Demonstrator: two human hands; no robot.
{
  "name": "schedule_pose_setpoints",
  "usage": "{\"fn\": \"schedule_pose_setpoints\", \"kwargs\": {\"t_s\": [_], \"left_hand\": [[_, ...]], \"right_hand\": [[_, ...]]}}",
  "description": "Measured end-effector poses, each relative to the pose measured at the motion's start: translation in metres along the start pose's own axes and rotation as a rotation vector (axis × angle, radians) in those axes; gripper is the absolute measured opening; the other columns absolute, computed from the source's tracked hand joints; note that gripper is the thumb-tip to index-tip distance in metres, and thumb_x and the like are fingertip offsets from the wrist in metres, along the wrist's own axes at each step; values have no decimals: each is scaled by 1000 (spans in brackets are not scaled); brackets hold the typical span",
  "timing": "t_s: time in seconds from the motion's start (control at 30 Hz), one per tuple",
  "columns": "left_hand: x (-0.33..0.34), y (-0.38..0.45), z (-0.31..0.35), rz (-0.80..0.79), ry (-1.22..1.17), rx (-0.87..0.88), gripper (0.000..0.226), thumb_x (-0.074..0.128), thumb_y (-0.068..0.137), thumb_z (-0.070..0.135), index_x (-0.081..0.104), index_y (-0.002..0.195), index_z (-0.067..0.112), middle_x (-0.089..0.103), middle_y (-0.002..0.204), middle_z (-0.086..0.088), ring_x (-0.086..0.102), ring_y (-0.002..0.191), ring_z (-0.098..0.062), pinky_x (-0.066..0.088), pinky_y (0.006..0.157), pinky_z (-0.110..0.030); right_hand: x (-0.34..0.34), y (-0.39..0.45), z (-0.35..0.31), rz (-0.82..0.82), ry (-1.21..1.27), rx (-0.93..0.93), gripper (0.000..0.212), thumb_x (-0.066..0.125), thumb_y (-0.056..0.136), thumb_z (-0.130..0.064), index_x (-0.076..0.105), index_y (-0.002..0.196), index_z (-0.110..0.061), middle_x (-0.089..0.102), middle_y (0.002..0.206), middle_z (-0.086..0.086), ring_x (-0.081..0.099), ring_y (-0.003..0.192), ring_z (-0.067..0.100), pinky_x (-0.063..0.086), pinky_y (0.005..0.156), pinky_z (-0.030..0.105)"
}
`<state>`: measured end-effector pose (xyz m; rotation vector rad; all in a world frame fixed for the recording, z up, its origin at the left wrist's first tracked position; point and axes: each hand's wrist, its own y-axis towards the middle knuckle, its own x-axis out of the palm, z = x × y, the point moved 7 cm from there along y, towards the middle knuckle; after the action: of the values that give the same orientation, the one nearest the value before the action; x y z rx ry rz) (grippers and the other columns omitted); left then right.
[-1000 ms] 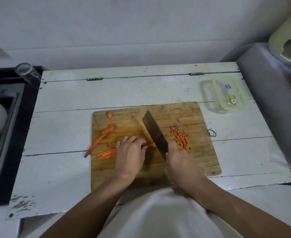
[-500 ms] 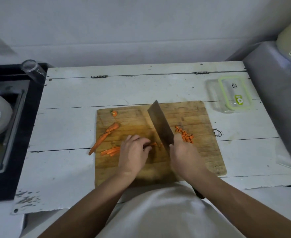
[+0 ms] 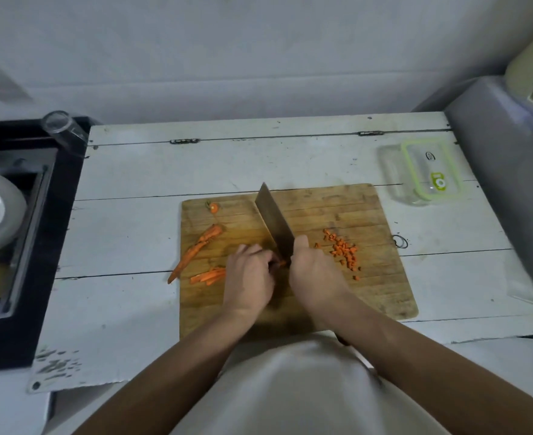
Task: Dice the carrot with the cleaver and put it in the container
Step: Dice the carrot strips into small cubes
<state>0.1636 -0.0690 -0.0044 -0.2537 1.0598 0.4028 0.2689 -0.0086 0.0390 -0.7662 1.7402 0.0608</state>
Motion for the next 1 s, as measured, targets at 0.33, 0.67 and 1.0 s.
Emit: {"fn": "schedule_pose_setpoints", "kwargs": {"t_s": [0.33,0.67,1.0], "left_hand": [[-3,-4,-4,-24,-102,-40,8,72,92,24,78,99,24,66,96,5,54,95,-16,48,85,-33],[-1,-5,-8,0,-54,-105,7,69,94,29,76,94,26,65,95,6,51,99,-21,38,80,-36],[1,5,-10,-104,-52,-165,9,65,96,31,73,91,34,52,90,16,41,97,-15,27,79,-35]], "right_hand": [[-7,-36,16,-32,15,16,6,39,106,-24,36,101,-24,61,84,1,62,74,21,48,58,35],[7,-34,4,-68,-81,27,16,39,102,-7,41,114,-18,67,95,8,68,86,29,57,72,41],[2,2,2,10,61,22,6,41,104,-19,39,99,-22,63,81,3,66,73,24,60,67,45]]}}
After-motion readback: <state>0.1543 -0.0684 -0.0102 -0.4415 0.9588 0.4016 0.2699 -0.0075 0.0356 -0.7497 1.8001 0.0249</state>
